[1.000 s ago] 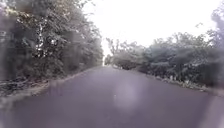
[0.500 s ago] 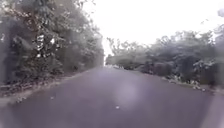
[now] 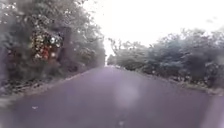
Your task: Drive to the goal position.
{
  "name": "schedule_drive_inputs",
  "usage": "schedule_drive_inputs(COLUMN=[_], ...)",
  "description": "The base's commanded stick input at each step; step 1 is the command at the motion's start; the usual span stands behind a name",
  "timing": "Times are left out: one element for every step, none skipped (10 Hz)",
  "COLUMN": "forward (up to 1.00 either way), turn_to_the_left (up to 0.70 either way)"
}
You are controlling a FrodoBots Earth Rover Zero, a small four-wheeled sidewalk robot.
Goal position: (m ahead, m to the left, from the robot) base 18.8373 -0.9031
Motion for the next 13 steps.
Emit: schedule_drive_inputs(forward=[1.00, 1.00, 1.00, 1.00, 1.00, 1.00, 1.00, 1.00, 1.00, 1.00, 1.00, 1.00, 1.00], turn_to_the_left=[0.00, 0.00, 0.00, 0.00, 0.00, 0.00, 0.00, 0.00, 0.00, 0.00, 0.00, 0.00, 0.00])
